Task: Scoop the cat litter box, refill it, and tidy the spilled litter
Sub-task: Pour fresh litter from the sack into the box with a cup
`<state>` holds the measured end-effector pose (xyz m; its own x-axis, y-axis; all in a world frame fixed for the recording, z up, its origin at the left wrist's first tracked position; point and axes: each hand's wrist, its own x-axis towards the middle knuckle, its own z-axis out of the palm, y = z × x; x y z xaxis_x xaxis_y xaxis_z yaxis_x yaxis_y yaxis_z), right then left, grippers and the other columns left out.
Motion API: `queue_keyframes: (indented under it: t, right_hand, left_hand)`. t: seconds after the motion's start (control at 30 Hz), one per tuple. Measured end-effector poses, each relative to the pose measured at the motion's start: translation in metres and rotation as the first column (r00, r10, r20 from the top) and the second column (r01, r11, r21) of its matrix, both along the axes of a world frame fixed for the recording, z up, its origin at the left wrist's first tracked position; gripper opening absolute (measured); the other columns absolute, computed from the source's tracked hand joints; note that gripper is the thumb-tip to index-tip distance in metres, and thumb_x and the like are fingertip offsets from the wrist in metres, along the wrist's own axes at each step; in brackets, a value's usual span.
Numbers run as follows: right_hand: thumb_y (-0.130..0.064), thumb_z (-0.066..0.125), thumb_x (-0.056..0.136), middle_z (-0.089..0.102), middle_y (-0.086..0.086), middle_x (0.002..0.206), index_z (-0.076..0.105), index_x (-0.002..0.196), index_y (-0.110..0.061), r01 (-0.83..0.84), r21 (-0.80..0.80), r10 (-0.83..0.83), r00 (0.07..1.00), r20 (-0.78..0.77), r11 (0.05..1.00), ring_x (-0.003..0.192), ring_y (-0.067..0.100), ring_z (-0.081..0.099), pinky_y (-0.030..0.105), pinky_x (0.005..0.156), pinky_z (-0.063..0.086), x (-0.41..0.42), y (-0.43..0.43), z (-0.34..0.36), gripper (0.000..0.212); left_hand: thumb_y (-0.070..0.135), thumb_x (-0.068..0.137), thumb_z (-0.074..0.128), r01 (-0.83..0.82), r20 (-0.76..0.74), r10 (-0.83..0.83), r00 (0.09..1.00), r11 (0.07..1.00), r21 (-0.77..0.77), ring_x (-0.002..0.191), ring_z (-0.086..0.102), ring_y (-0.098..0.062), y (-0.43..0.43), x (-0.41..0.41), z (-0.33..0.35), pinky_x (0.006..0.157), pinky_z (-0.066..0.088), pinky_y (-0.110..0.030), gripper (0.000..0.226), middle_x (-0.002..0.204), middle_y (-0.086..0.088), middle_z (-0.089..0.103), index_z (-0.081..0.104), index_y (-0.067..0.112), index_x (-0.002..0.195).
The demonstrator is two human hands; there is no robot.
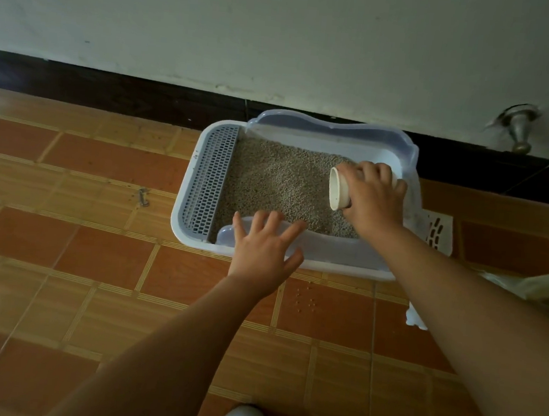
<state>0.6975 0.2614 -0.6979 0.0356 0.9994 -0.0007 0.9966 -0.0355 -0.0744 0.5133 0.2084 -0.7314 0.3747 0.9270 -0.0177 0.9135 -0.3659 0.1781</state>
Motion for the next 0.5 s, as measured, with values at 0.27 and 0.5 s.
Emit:
queue_keyframes:
  t: [0.27,0.5]
  right_hand:
    - [-0.009,0.075,0.070,0.040,0.005,0.137,0.037,0.135,-0.031,-0.028,0.007,0.027,0.995,0.095,1.000,0.124,0.030,0.032,0.045,0.092,0.029,-0.0005,0.0053,-0.0079,0.079]
    - [-0.011,0.072,0.073,0.037,0.008,0.139,0.034,0.136,-0.030,-0.064,-0.004,0.064,0.980,0.187,0.998,0.127,0.031,0.029,0.047,0.095,0.028,0.0017,0.0093,-0.0024,0.077]
  left_hand:
    - [0.047,0.080,0.039,0.011,-0.008,-0.010,1.000,0.993,0.118,0.099,0.059,-0.026,-0.0020,-0.0005,-0.0065,0.089,0.038,-0.067,0.042,0.103,-0.002,0.061,0.060,0.032,0.114]
    - [0.047,0.079,0.040,0.010,0.004,-0.010,1.000,0.993,0.121,0.100,0.059,-0.027,-0.0006,0.0010,-0.0075,0.090,0.037,-0.067,0.042,0.103,-0.003,0.061,0.060,0.033,0.113]
